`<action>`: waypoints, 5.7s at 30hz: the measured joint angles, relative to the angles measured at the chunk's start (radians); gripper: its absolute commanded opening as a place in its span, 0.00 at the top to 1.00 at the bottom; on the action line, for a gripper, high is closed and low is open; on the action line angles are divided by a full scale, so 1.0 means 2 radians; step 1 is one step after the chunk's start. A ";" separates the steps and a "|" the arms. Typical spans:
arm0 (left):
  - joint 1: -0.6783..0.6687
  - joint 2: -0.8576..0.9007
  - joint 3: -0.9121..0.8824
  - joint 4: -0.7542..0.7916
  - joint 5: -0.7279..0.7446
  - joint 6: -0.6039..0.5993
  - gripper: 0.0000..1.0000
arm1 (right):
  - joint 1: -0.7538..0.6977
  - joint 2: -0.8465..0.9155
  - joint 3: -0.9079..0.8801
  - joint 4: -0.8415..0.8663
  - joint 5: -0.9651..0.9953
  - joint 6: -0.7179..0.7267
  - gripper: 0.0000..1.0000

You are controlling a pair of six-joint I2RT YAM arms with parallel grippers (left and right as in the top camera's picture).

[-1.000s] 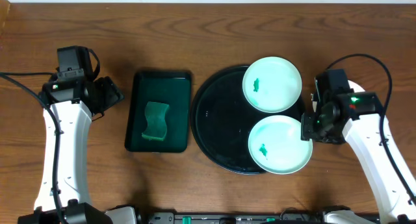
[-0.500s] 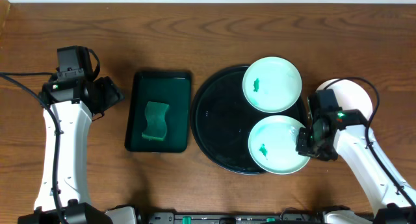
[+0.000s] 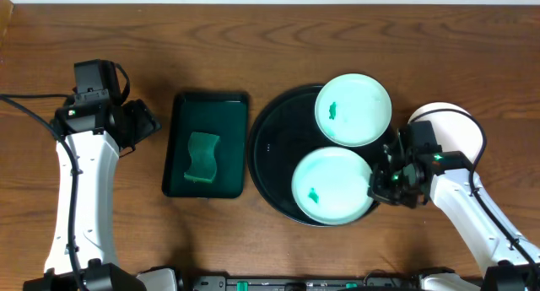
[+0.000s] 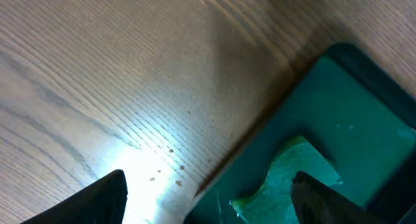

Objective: Clean dirty plates on tray and stack at the side
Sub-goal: 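Grasp the lower pale green plate rim with the right gripper, then hold the pale green plate tilted with the right gripper, then move the left gripper down to the green sponge in the tray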

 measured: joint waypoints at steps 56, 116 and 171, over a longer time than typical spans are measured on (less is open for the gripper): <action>0.000 0.000 0.000 0.000 0.000 0.000 0.19 | 0.109 0.037 0.030 0.146 0.124 -0.044 0.64; 0.000 0.000 0.000 0.000 0.000 0.000 0.19 | 0.110 0.083 0.030 0.185 0.181 -0.051 0.72; -0.120 0.151 -0.023 -0.017 0.103 0.070 0.51 | 0.110 0.083 0.030 0.171 0.130 -0.079 0.58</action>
